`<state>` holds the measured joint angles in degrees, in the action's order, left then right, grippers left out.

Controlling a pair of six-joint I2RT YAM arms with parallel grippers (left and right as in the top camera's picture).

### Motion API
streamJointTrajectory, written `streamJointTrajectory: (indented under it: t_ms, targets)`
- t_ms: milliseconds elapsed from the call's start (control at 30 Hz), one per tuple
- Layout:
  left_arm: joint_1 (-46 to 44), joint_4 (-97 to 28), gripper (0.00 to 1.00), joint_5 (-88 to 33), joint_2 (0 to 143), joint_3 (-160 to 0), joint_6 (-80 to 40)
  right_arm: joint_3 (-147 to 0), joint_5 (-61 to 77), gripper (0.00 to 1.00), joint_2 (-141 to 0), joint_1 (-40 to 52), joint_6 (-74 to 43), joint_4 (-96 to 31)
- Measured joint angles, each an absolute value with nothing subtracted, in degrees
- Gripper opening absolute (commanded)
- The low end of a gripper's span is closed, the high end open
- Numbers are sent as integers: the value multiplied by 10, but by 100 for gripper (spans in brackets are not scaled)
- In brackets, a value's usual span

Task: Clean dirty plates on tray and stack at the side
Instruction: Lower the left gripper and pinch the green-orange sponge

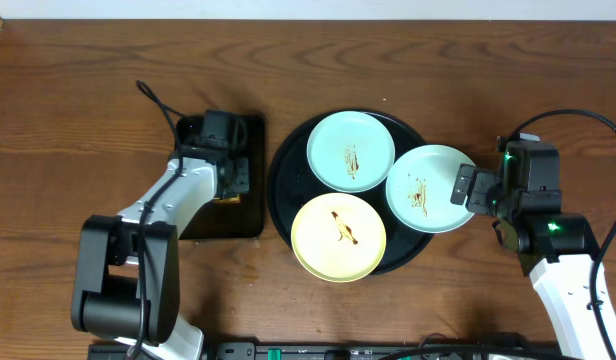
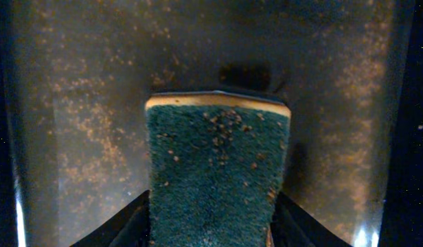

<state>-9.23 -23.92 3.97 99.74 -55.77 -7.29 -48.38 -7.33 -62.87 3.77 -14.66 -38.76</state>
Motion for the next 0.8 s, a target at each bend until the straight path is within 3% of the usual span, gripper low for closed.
streamJointTrajectory:
  t_ms: [533, 667, 800]
  targets:
    - [-113, -265, 51, 98, 995, -559, -76, -484, -73, 99, -629, 38, -147, -394]
    - [-114, -270, 42, 93, 995, -559, -79, -484, -73, 99, -629, 38, -147, -394]
    - [-114, -273, 24, 88, 995, -560, -83, -484, -73, 99, -629, 38, -147, -394]
